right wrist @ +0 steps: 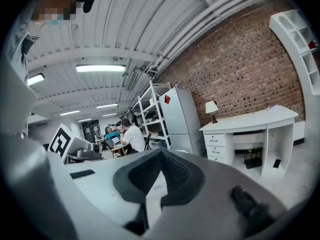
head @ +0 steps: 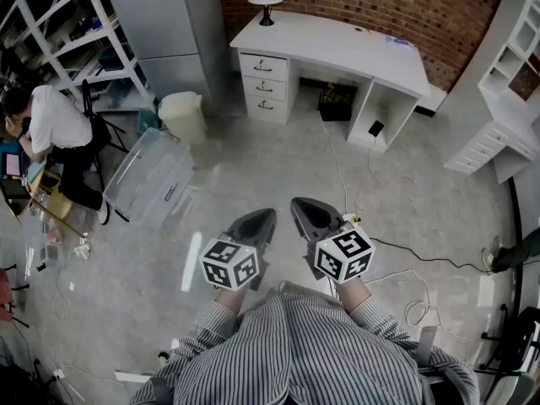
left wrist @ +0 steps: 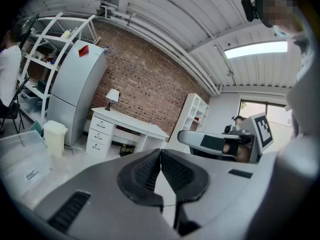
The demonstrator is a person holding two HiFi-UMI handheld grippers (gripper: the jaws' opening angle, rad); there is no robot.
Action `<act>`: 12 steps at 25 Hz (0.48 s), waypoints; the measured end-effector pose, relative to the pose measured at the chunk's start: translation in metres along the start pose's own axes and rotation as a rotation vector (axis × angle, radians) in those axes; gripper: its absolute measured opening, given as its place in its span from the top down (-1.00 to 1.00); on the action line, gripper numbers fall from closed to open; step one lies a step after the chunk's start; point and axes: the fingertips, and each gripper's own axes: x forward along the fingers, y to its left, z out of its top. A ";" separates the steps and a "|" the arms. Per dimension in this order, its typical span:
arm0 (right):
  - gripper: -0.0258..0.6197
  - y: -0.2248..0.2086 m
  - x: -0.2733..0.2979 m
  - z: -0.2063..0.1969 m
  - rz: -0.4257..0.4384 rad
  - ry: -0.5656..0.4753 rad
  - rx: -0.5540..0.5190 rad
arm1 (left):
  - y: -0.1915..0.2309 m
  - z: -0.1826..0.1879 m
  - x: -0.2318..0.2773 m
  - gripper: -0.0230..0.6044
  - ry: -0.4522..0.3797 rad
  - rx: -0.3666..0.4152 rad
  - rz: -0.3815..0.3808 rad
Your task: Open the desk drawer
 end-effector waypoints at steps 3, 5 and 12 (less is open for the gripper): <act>0.87 -0.004 -0.002 -0.002 0.005 0.004 0.005 | -0.003 -0.001 0.004 0.88 -0.003 -0.006 0.002; 0.87 -0.005 -0.002 -0.003 0.007 0.006 0.011 | -0.003 -0.001 0.006 0.88 -0.001 -0.007 0.001; 0.87 -0.006 -0.001 -0.006 0.024 0.011 0.016 | -0.002 -0.003 0.010 0.88 -0.001 -0.012 0.003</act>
